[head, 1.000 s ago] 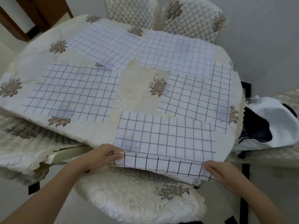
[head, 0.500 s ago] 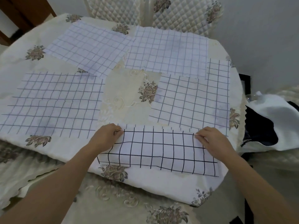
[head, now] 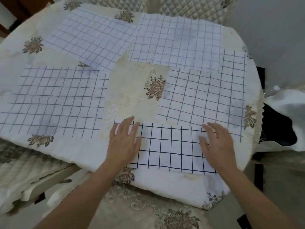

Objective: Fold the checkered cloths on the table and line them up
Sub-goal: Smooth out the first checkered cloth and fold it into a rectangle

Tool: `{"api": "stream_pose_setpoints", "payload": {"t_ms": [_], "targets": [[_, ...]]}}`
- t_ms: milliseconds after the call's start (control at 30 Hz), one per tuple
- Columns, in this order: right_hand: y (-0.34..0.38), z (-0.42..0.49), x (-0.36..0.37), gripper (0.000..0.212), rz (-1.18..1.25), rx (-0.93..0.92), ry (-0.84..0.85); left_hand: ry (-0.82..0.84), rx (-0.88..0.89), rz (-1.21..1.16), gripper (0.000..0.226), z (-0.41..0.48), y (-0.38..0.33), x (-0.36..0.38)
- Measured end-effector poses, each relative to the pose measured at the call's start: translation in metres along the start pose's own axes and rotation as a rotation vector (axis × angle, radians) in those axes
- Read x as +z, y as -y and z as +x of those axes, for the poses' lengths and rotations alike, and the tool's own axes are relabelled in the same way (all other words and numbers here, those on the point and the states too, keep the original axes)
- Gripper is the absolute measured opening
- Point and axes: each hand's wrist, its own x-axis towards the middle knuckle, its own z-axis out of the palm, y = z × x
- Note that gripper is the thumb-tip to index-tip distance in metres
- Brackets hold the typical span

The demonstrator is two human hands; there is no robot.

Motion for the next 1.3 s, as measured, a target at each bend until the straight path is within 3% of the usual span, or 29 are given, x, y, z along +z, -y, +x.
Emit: {"api": "stream_pose_setpoints", "payload": {"t_ms": [133, 300, 667, 800, 1000, 1300], "targets": [[0.053, -0.030, 0.013, 0.061, -0.028, 0.049, 0.215, 0.174, 0.107, -0.020, 0.060, -0.017, -0.037, 0.021], [0.061, -0.041, 0.032, 0.069, -0.092, 0.106, 0.317, 0.242, 0.049, 0.019, 0.065, -0.031, -0.040, 0.039], [-0.020, -0.058, 0.017, 0.070, -0.158, 0.216, 0.294, 0.252, -0.055, 0.028, 0.067, -0.056, -0.018, 0.043], [-0.014, -0.054, 0.017, 0.070, -0.157, 0.238, 0.306, 0.203, -0.095, 0.024, 0.067, -0.051, -0.022, 0.037], [0.039, -0.048, 0.034, 0.068, -0.096, 0.127, 0.264, 0.160, 0.065, 0.024, 0.066, -0.017, -0.044, 0.038], [0.005, -0.044, 0.032, 0.068, -0.147, 0.169, 0.274, 0.167, -0.101, 0.002, 0.067, -0.044, -0.007, 0.047]]}}
